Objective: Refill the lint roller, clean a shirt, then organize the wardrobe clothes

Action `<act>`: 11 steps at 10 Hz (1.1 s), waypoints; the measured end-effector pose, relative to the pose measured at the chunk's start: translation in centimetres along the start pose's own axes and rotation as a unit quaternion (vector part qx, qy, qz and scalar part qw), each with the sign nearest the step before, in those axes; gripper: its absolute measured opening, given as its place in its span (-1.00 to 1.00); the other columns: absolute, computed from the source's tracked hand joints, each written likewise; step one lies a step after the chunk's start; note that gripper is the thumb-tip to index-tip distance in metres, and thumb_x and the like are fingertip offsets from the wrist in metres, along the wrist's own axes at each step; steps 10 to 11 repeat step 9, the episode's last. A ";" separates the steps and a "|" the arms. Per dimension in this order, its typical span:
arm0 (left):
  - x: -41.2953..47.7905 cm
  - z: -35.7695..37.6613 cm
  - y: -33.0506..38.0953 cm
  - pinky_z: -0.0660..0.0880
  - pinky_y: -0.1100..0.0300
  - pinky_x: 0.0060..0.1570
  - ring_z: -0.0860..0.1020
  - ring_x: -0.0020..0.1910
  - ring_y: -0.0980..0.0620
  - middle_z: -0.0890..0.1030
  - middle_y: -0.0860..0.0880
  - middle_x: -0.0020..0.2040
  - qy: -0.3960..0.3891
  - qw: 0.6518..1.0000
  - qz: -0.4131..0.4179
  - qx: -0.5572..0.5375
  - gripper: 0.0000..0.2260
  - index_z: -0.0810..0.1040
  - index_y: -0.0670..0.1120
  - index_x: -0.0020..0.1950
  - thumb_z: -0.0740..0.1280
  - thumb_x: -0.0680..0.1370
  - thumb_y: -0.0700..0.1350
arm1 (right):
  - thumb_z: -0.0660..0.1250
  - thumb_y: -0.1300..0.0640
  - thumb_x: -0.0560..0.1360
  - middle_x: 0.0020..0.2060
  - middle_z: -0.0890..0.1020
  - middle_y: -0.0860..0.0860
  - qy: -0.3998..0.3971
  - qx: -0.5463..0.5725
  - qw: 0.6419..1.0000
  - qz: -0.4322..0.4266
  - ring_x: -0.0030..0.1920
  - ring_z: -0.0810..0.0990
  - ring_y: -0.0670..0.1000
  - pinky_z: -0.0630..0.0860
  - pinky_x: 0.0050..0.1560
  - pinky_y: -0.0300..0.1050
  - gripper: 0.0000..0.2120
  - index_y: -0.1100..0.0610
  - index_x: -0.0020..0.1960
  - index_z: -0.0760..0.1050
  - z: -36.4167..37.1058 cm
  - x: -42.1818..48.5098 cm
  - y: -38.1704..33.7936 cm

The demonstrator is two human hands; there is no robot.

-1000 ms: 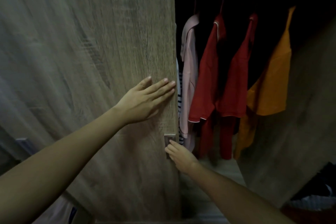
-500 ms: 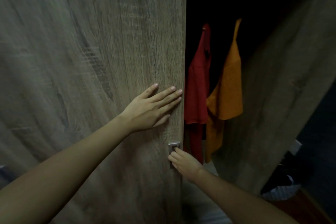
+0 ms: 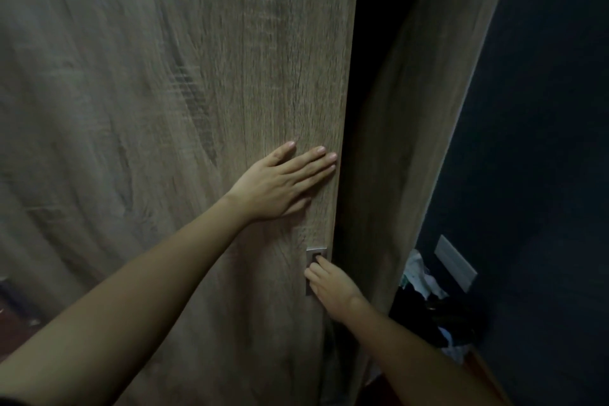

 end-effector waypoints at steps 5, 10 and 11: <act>11.2 -1.2 6.2 -0.06 -0.02 0.45 0.18 0.51 0.04 0.22 -0.02 0.53 0.051 0.998 0.010 -0.017 -0.44 0.15 -0.10 0.53 0.07 0.57 0.11 | 0.05 0.13 0.61 0.37 0.27 0.11 -0.011 0.057 0.998 0.035 0.36 0.23 0.12 -0.04 0.48 0.03 -0.60 0.20 0.42 0.23 8.7 -6.8 5.3; 12.2 -2.2 7.1 0.05 -0.08 0.40 0.25 0.48 -0.02 0.27 -0.06 0.51 0.037 0.995 -0.034 -0.085 -0.35 0.28 -0.13 0.48 0.26 0.43 0.07 | 0.12 0.14 0.57 0.39 0.26 0.16 -0.020 0.197 0.980 0.018 0.41 0.17 0.15 -0.08 0.48 0.01 -0.56 0.23 0.42 0.22 8.7 -8.5 5.9; 12.2 -2.2 7.1 0.05 -0.08 0.40 0.25 0.48 -0.02 0.27 -0.06 0.51 0.037 0.995 -0.034 -0.085 -0.35 0.28 -0.13 0.48 0.26 0.43 0.07 | 0.12 0.14 0.57 0.39 0.26 0.16 -0.020 0.197 0.980 0.018 0.41 0.17 0.15 -0.08 0.48 0.01 -0.56 0.23 0.42 0.22 8.7 -8.5 5.9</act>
Point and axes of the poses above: each hand's wrist, its own x-axis towards the middle knuckle, its own z-axis out of the palm, y = z × x, the point moved 5 cm from there along x, towards the middle knuckle
